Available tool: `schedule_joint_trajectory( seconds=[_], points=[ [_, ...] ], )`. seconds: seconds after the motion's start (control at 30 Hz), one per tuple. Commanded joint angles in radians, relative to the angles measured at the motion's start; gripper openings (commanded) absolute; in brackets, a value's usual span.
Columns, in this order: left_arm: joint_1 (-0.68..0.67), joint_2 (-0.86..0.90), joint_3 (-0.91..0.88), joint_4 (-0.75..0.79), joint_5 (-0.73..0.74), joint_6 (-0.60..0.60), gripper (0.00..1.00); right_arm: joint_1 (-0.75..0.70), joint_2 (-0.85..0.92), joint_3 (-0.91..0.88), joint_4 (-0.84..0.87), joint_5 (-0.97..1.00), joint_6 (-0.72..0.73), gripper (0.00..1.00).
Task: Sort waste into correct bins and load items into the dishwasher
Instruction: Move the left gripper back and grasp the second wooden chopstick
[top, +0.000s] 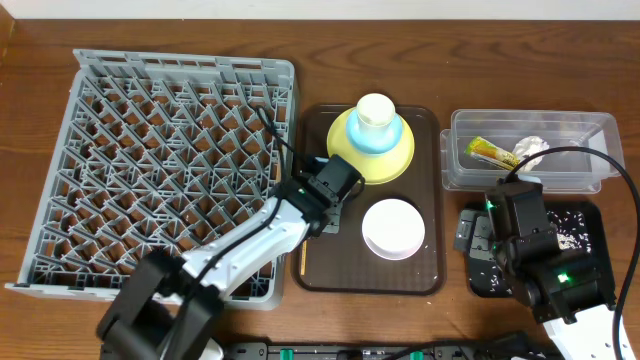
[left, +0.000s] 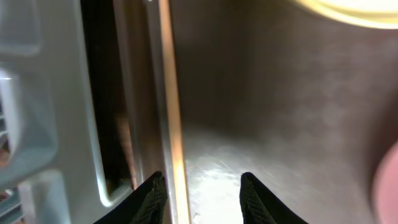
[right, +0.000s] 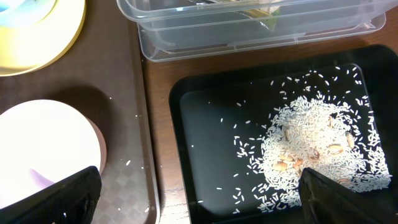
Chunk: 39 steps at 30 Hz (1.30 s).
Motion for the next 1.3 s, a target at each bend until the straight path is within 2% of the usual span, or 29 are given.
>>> schedule_joint_trajectory(
  seconds=[0.0, 0.37, 0.6, 1.07, 1.27],
  points=[
    [-0.002, 0.037, 0.008, 0.010, -0.053, -0.009, 0.41, -0.008, 0.002, 0.011, 0.000, 0.010, -0.003, 0.99],
    [-0.003, 0.086, -0.001, 0.020, -0.053, -0.009, 0.41, -0.008, 0.002, 0.011, 0.000, 0.011, -0.003, 0.99],
    [-0.003, 0.104, -0.021, 0.042, 0.023, -0.010, 0.42, -0.008, 0.002, 0.011, 0.000, 0.010, -0.003, 0.99],
    [-0.003, 0.117, -0.036, 0.053, 0.051, -0.010, 0.42, -0.008, 0.002, 0.011, 0.000, 0.011, -0.003, 0.99],
    [-0.003, 0.117, -0.074, 0.072, 0.108, -0.062, 0.41, -0.008, 0.002, 0.011, 0.000, 0.011, -0.003, 0.99]
  ],
)
